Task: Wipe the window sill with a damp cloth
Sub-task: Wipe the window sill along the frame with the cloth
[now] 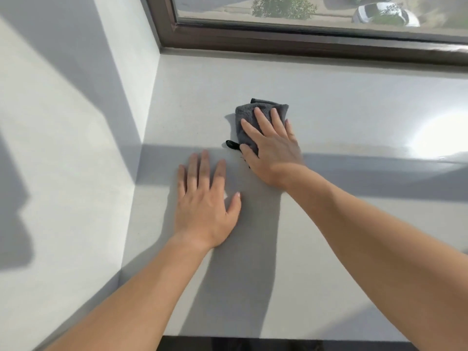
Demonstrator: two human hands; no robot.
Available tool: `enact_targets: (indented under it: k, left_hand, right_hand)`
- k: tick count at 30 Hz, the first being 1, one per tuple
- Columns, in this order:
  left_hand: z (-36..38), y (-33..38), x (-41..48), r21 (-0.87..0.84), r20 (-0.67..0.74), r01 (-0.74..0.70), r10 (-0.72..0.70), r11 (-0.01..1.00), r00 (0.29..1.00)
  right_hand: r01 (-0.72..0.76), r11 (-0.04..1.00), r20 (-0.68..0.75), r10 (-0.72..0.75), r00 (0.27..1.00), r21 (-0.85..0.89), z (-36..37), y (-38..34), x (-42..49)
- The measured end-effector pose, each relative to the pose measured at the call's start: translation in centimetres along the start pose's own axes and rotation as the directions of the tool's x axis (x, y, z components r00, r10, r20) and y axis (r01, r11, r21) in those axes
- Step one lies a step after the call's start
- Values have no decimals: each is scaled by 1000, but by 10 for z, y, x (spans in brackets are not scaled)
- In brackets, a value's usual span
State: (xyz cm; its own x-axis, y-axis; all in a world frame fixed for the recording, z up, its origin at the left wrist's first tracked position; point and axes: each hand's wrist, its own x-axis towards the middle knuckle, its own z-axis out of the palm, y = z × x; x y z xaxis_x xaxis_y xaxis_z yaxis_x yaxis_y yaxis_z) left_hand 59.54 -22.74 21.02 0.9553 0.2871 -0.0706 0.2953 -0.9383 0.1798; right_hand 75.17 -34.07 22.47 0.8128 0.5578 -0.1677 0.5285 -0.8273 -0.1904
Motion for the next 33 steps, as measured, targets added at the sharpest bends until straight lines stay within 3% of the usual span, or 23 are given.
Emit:
enact_targets:
  k: [2,5,7,9,11,13,16,20,23,25,27,29,31,33]
  left_hand:
    - [-1,0,0,-23,-2,5,-5,1000,1000]
    - [-1,2,2,-28,4,4,-4,1000,1000]
    - [0,4,4,-32,1,6,-6,999,1000]
    - [1,7,9,-42,-3,1,-2,999,1000]
    - [3,9,14,-41,-17,-8,7,999,1000]
    - [4,8,15,-55,-23,-8,7,998,1000]
    - [4,8,16,-144,-41,-11,5,989,999]
    - [-1,5,16,-241,-71,-1,-17,971,997]
    - [-4,0,3,-187,-73,4,-18,982,997]
    - [-2,0,-7,-136,-33,1,-6,991,999]
    - [2,-1,-10,-78,-4,-13,13,997,1000]
    - [4,-1,-6,-41,0,-18,18,999,1000]
    - [3,1,-4,-36,6,-15,15,999,1000]
    - [2,3,-2,-44,18,-11,12,999,1000]
  right_hand:
    - [-123,992,-30,123,992,7,-2,35,-14]
    - [-378,923,-43,382,923,76,-8,73,-32]
    - [-446,892,-59,450,891,74,-4,65,-29]
    - [-353,932,-85,359,929,85,3,38,-20]
    - [-123,991,-101,129,987,61,13,9,-17]
    - [10,999,-75,-6,997,47,17,0,-19]
    - [-22,998,-43,24,999,50,10,31,-24]
    - [-296,951,-63,302,951,95,1,75,-38]
    - [-422,900,-90,432,898,110,4,67,-32]
    - [-333,936,-112,345,932,110,9,38,-26]
    - [-105,992,-111,112,987,69,17,6,-26]
    - [37,998,-70,-34,997,41,20,-3,-28]
    - [53,998,-37,-52,998,43,16,13,-30]
    - [-45,998,-71,48,996,33,12,42,-38]
